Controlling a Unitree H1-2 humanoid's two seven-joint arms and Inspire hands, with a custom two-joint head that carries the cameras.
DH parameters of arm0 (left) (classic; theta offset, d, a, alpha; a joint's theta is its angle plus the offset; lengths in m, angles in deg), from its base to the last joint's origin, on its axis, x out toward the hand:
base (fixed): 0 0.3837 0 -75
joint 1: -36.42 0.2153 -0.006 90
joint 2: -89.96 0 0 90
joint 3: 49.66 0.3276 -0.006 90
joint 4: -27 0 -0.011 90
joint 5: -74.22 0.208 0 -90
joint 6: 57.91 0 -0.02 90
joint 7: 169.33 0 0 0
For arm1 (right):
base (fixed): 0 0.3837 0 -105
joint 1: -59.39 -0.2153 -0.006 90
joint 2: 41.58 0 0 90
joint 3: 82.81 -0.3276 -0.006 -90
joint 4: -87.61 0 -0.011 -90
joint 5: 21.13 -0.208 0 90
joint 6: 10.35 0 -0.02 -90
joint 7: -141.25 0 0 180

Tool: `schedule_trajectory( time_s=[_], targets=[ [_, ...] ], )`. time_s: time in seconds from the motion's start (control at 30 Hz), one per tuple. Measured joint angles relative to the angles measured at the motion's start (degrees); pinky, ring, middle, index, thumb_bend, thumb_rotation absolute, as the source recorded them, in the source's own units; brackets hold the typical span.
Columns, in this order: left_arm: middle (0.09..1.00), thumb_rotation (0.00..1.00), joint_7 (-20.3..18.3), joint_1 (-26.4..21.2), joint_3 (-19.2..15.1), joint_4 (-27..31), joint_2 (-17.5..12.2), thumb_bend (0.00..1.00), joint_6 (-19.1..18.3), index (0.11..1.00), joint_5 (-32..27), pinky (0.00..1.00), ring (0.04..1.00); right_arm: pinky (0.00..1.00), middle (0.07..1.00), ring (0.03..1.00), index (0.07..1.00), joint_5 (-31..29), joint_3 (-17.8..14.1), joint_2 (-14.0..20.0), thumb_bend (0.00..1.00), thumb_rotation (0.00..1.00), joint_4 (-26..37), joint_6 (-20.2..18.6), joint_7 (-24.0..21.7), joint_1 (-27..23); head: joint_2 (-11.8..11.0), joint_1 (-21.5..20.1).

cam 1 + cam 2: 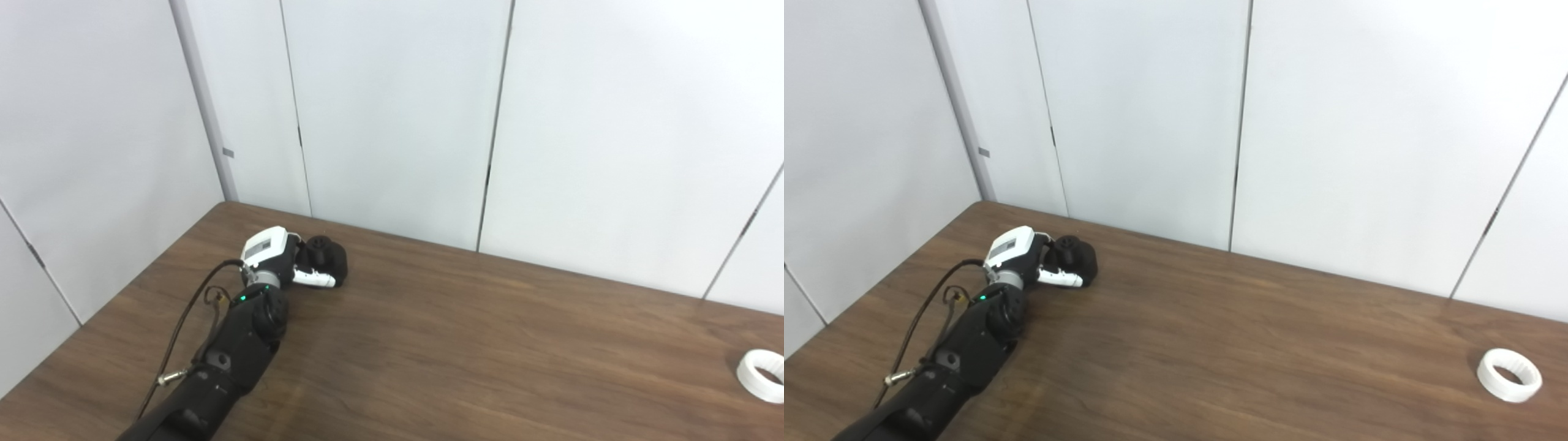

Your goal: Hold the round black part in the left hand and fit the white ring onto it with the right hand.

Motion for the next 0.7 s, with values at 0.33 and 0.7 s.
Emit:
schedule_trajectory(
  time_s=[0.33,0.7],
  targets=[
    [0.882,0.27,0.0,-0.1,0.0,-0.1,0.0,0.77,0.0,0.603,-0.8,0.94,0.937,0.85,0.894,0.892,0.859,-0.1,0.0,0.0,0.79,0.78,0.1,0.0,0.0,0.1,0.1,-0.1],
    [0.888,0.27,1.5,-0.4,0.2,-1.0,0.2,0.74,2.1,0.592,-1.9,0.95,0.944,0.85,0.889,0.889,0.858,-0.1,0.0,0.0,0.77,0.79,0.0,0.0,-0.1,0.1,0.8,-0.7]
  ],
)
